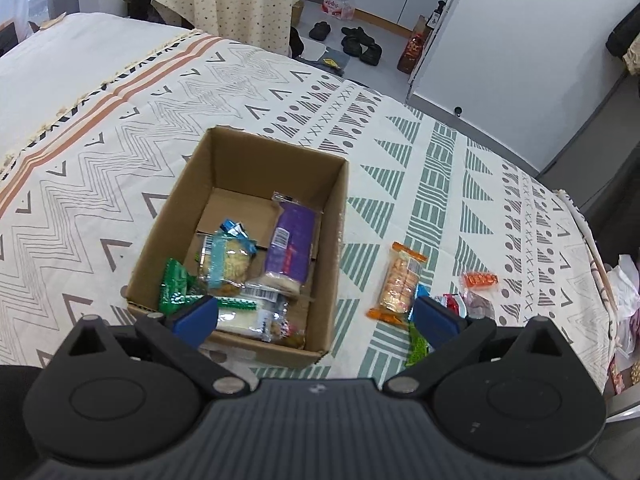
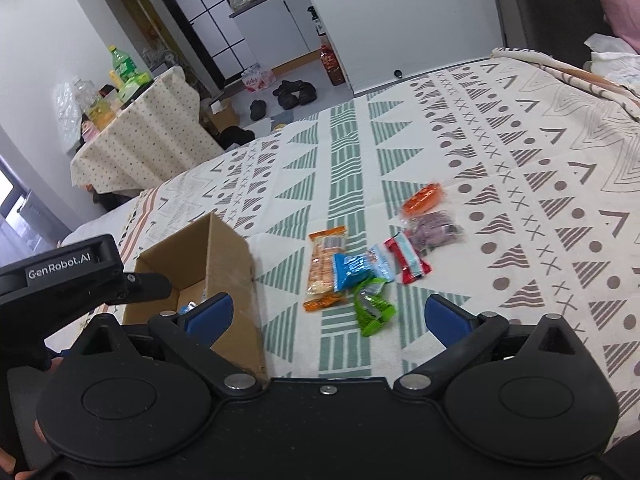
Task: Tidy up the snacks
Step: 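Move both tools back over the remaining snacks, then grasp the green packet with the left gripper while the right grasps the purple round packet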
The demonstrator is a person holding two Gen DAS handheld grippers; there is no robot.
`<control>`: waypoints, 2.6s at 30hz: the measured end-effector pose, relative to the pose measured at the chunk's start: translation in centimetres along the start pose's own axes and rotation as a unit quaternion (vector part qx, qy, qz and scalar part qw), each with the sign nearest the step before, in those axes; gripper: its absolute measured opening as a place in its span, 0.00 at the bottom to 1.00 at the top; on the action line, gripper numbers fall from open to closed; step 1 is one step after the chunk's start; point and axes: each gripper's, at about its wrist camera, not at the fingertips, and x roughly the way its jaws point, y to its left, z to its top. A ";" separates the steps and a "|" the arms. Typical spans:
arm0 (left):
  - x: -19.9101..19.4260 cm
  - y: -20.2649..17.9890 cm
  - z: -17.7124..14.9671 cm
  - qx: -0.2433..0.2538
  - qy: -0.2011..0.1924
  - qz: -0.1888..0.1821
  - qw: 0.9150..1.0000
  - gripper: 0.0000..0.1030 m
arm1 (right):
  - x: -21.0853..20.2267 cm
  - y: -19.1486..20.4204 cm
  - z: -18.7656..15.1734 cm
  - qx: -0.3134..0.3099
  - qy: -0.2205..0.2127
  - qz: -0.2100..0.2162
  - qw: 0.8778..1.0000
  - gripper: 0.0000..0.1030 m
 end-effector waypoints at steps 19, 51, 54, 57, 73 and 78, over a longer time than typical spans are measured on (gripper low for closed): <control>2.2 -6.1 -1.8 0.041 0.030 0.011 0.999 1.00 | 0.5 -6.0 0.4 0.031 0.013 -0.003 0.999 0.95; 15.0 -11.0 -3.8 0.023 0.155 -0.010 0.988 0.46 | 7.2 -12.6 2.7 0.067 0.062 0.012 0.996 0.50; 16.2 -11.0 -3.8 0.011 0.173 -0.016 0.985 0.31 | 8.1 -12.6 3.3 0.062 0.064 0.013 0.996 0.50; 16.6 -11.0 -3.8 0.003 0.175 0.005 0.985 0.28 | 8.9 -12.5 3.9 0.057 0.064 0.009 0.996 0.53; 16.1 -8.1 -0.8 -0.030 0.162 0.038 0.986 0.27 | 14.5 -10.9 5.5 0.011 0.077 -0.001 0.997 0.69; 15.7 -7.7 -0.2 -0.029 0.157 0.042 0.986 0.27 | 15.8 -10.5 5.7 0.002 0.085 -0.022 0.996 0.66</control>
